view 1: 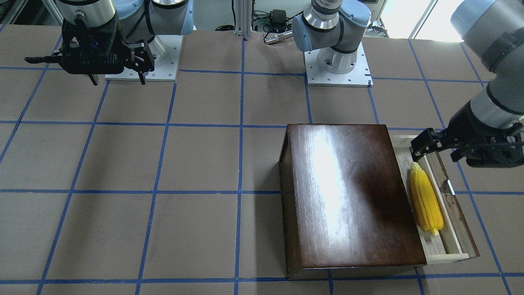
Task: Open drawer and put corn inside
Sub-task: 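Lower the corn into the drawer and open the left gripper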
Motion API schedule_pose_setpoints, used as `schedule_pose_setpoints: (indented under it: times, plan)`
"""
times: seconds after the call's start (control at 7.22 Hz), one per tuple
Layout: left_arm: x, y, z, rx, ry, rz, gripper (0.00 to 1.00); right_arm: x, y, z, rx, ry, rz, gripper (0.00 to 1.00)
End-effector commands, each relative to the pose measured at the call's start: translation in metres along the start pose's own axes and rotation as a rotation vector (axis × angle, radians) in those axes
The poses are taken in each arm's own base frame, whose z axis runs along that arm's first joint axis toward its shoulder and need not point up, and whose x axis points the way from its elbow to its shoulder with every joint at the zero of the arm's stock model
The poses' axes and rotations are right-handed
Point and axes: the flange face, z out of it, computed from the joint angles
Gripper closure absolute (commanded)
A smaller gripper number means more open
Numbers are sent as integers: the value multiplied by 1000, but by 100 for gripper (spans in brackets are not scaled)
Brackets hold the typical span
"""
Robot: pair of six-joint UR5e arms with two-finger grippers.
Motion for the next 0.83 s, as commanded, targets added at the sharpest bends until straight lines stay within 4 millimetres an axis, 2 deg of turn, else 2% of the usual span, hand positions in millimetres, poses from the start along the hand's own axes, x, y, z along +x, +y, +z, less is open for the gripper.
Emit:
schedule_pose_setpoints:
  times: [0.0, 0.14, 0.28, 0.42, 0.55, 0.69]
  plan:
    - [22, 59, -58, -10, 0, -1, 0, 0, -1, 1, -2, 0, 1, 0]
    - [32, 89, -78, -26, 5, -5, 0, 0, 0, 0, -1, 0, 1, 0]
    - [36, 103, -90, -16, -4, -10, 0, 0, 0, 0, 1, 0, 2, 0]
    - [34, 97, -88, -25, -3, -37, 0, 0, 0, 0, 1, 0, 0, 0]
    - [43, 90, -82, -29, 2, -103, 0, 0, 0, 0, 1, 0, 2, 0]
    - [89, 82, -75, -35, -5, -46, 0, 0, 0, 0, 1, 0, 0, 0]
